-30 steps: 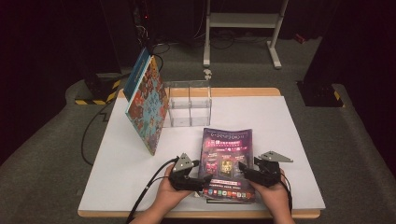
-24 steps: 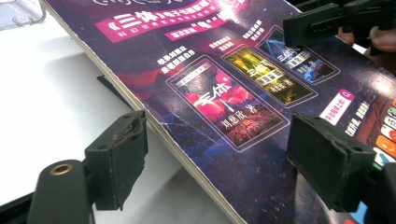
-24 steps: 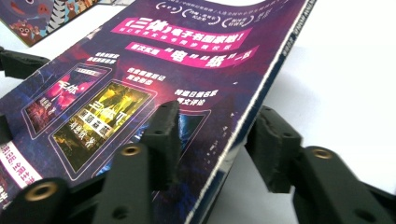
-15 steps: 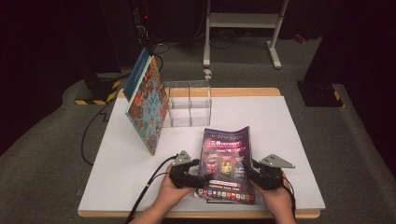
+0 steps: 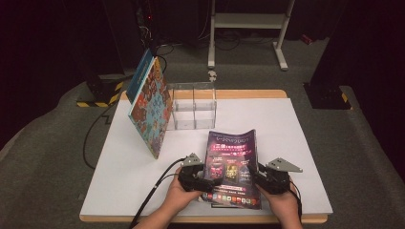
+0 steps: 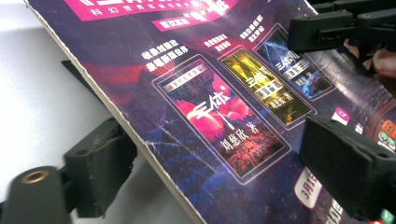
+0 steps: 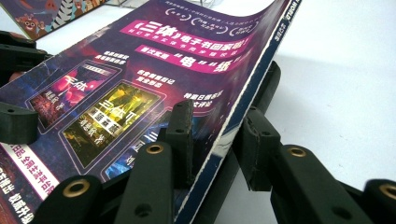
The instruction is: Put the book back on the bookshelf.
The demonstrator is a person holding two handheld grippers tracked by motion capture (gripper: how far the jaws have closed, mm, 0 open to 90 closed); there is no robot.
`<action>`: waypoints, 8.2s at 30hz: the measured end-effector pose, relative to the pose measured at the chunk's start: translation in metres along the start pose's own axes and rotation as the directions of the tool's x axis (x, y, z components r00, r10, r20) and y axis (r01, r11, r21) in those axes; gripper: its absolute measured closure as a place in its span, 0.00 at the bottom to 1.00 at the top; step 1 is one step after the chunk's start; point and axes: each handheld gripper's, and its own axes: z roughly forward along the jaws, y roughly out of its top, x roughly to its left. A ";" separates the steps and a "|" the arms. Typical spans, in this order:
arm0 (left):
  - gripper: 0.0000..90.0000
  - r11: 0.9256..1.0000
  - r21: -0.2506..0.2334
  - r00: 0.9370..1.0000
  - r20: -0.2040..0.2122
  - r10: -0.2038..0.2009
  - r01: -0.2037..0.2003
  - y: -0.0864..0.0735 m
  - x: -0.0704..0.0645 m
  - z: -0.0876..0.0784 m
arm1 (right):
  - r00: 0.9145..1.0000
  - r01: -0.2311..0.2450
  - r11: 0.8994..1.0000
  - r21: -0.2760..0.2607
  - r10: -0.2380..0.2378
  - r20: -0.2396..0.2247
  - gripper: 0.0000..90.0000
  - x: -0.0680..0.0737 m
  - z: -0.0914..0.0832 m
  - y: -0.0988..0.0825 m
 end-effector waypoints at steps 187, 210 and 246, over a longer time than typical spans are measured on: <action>0.87 0.886 -0.372 0.940 -0.294 0.171 -0.277 0.062 0.054 -0.117 | 0.994 0.065 0.975 -0.213 -0.081 -0.069 0.90 0.101 0.075 0.085; 0.85 0.876 -0.360 0.926 -0.316 0.208 -0.320 0.045 0.055 -0.130 | 0.988 0.091 0.961 -0.260 -0.121 -0.100 0.91 0.115 0.055 0.063; 0.76 0.877 -0.347 0.919 -0.328 0.218 -0.332 0.042 0.059 -0.132 | 0.955 0.166 0.923 -0.347 -0.238 -0.176 0.92 0.119 0.044 0.096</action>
